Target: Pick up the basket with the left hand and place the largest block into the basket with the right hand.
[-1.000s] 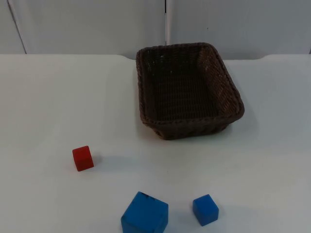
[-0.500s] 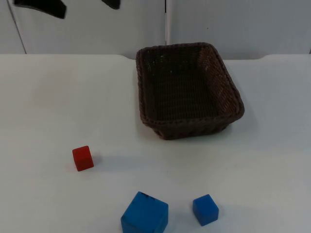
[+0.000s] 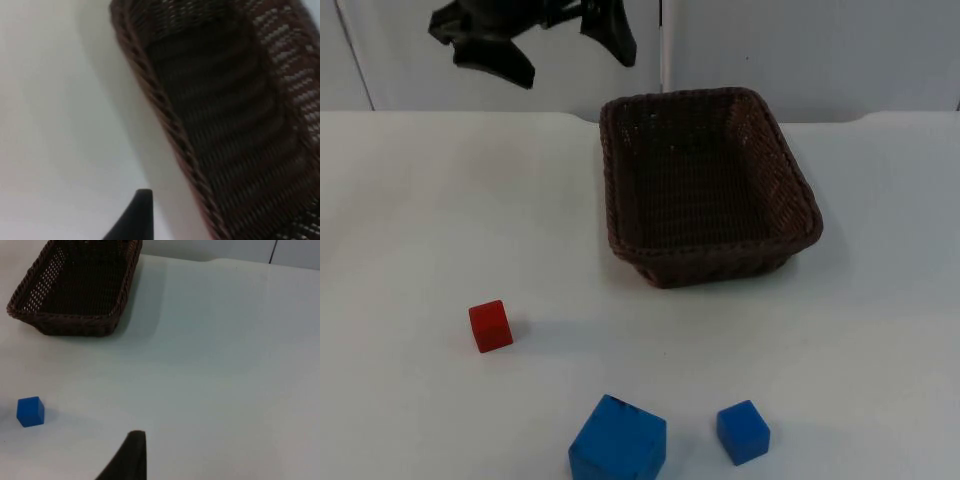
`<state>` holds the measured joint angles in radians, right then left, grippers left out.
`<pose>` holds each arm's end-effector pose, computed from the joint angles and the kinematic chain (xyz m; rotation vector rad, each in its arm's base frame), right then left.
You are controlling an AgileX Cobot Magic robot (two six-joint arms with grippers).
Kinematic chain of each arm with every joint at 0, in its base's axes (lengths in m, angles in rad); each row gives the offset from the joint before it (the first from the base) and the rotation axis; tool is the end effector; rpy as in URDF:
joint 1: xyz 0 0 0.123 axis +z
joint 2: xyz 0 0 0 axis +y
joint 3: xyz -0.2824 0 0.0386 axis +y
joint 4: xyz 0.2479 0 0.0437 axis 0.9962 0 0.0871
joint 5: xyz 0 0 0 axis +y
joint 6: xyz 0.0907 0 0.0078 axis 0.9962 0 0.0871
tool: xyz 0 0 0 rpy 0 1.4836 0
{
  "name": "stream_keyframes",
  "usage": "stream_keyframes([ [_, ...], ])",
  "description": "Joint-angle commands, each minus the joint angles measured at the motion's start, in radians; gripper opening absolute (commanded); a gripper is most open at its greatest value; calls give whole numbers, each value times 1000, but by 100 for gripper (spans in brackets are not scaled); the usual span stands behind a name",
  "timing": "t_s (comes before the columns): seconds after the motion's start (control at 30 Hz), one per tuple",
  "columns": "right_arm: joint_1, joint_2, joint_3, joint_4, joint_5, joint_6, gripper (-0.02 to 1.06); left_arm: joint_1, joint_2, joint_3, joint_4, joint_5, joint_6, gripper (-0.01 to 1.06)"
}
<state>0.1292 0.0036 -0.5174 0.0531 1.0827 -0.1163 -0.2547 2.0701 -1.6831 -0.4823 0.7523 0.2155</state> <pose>-0.0078 0.0033 0.2803 -0.2548 2.0362 0.0716 0.4401 -0.1444 0.2270 0.2605 2.5722 -0.5658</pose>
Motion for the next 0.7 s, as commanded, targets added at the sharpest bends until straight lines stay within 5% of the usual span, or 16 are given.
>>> stream_keyframes([
  [0.0,-4,-4,1,1,-1,-4,105,-7,27,-24,29,5,-46,105],
  [0.67,-4,-4,1,1,-1,-4,105,-58,277,-109,45,14,-152,105],
])
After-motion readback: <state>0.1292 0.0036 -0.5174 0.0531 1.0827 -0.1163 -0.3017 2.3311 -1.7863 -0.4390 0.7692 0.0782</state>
